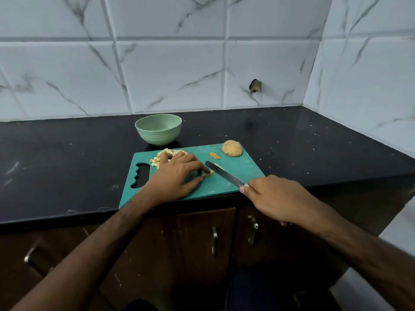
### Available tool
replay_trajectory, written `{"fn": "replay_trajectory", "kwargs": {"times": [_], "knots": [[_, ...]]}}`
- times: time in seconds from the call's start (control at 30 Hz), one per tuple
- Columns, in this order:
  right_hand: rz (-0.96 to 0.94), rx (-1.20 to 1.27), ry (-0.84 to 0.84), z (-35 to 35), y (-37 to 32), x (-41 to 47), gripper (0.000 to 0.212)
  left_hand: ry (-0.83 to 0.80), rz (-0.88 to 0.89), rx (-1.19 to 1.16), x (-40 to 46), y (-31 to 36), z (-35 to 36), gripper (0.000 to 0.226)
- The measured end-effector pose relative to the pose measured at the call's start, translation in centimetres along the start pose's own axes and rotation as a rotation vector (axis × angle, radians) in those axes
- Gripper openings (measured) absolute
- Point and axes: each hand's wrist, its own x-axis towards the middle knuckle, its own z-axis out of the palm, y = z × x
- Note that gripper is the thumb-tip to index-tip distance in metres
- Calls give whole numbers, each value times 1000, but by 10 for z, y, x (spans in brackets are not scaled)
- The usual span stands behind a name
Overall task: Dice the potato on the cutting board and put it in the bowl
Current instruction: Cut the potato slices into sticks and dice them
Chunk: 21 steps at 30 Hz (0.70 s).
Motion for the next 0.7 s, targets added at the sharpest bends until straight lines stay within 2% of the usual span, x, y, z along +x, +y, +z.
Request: {"fn": "replay_trajectory", "kwargs": {"times": [0.3, 0.4, 0.53, 0.7], "knots": [[-68, -69, 53, 16, -5, 6, 37, -42, -14, 14, 0, -1, 0, 46], [-57, -60, 32, 14, -6, 13, 39, -43, -18, 15, 1, -1, 0, 32], [-29, 131, -70, -2, 5, 21, 42, -23, 3, 17, 0, 0, 1, 27], [-64, 325, -3, -13, 25, 35, 44, -146, 103, -3, 9, -3, -1, 43]]}}
